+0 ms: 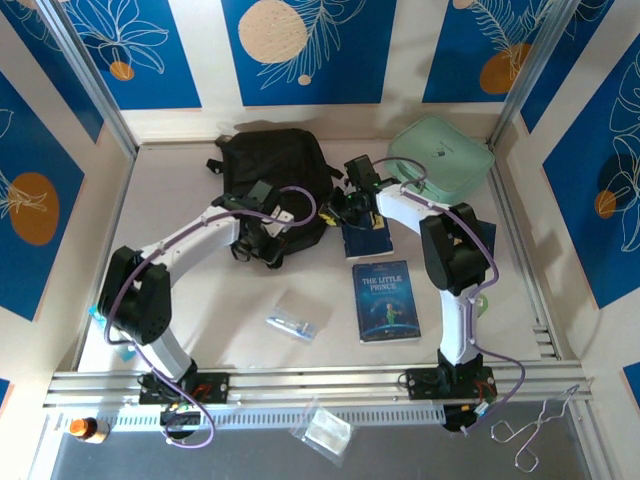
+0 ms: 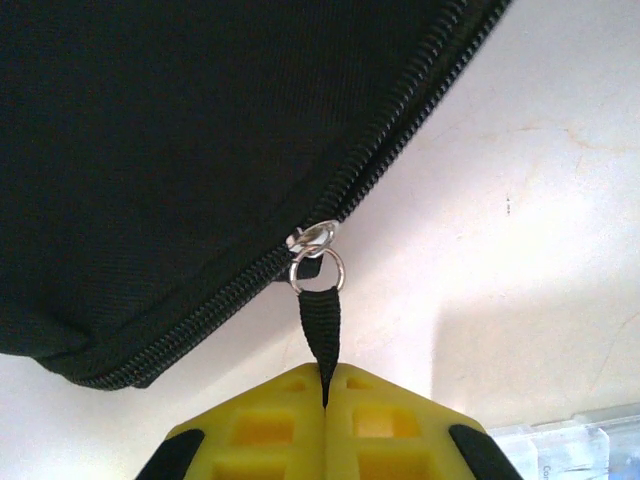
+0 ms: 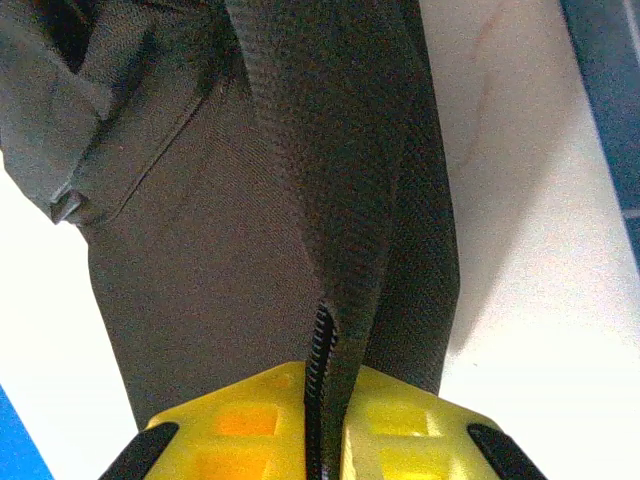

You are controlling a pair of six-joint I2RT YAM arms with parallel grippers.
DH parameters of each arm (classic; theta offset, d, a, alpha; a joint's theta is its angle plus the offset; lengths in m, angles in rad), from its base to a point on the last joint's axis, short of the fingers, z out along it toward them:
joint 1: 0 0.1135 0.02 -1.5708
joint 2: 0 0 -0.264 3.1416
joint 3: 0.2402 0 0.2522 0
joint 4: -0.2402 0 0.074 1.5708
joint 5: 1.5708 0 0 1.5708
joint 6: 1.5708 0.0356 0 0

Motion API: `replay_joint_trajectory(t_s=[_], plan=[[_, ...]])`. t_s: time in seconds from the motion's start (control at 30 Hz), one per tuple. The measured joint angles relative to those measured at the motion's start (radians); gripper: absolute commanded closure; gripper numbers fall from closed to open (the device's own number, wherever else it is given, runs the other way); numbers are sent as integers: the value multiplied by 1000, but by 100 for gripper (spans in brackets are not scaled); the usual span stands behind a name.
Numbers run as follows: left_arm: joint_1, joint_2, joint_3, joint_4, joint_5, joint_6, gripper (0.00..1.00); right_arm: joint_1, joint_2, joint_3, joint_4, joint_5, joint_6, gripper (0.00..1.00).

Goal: Pack books, pencil case, and school supplies into a backpack

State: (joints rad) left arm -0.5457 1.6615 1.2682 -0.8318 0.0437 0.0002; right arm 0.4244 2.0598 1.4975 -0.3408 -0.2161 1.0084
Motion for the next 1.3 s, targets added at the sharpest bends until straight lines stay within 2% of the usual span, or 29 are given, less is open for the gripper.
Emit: replay_joint_trajectory(t_s=[0.23, 0.47, 0.7, 0.9, 1.07, 1.3], plan=[[-58, -116, -105, 141, 60, 9, 100, 0, 39, 33, -5, -5, -11, 87], [-90, -48, -77, 214, 116, -35, 100, -18, 88, 102, 1, -4, -19, 84], [-92, 36, -17, 278, 125, -83, 100, -58, 29, 37, 14, 3, -38, 45], [-92, 53, 5, 316, 154, -100, 100, -59, -135, -131, 24, -29, 2, 30], [-92, 77, 7, 350, 202, -112, 100, -13, -146, -169, 64, -83, 68, 31], [-92, 90, 40, 376, 246, -124, 100, 18, -103, -163, 82, -99, 122, 50]])
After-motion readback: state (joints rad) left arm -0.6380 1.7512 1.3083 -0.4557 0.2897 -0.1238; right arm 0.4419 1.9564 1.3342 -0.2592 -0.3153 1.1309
